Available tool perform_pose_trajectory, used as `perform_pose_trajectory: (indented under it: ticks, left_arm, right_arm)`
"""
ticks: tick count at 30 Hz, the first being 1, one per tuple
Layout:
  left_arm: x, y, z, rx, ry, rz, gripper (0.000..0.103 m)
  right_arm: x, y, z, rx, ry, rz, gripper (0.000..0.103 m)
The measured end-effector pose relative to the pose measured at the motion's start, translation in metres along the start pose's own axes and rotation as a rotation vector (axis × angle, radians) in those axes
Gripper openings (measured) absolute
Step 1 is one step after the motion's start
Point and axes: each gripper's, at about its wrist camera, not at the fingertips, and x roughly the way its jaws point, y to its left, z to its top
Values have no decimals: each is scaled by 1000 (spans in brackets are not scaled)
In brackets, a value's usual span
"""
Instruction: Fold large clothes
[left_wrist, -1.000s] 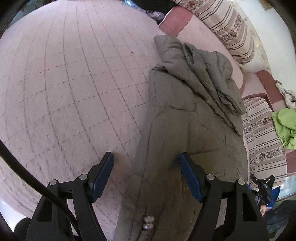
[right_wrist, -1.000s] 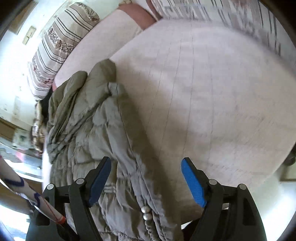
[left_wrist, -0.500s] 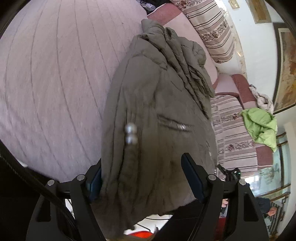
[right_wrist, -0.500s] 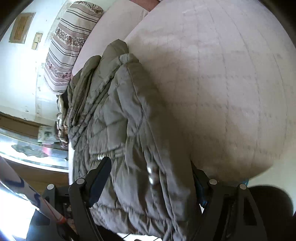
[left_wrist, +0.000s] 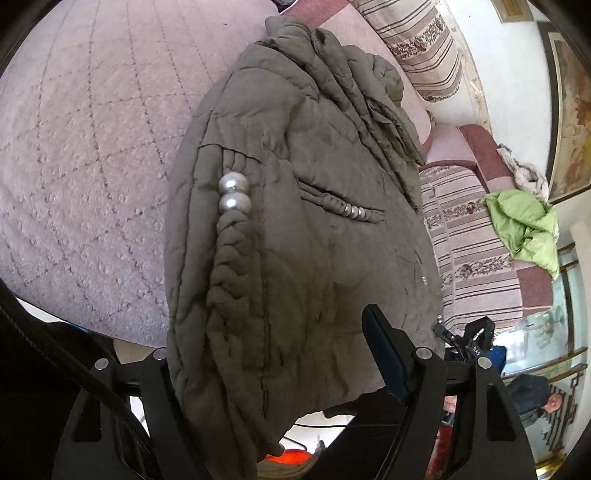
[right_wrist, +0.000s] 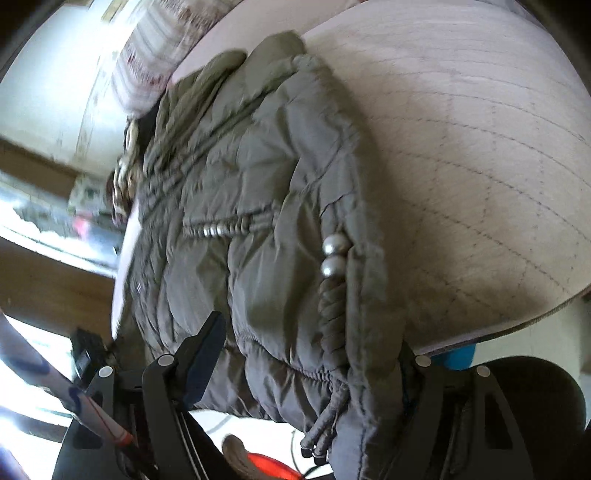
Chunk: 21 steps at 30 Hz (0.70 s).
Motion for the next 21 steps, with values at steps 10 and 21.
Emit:
perform_pose_trajectory:
  ticks: [10, 21]
  left_arm:
    - [1, -32, -4, 79, 2, 257, 28]
    - [-75, -94, 50, 102, -182, 147, 18]
  right_arm:
    - [6, 14, -20, -93, 75, 24, 47]
    - [-66, 62, 29, -106, -131, 224, 20]
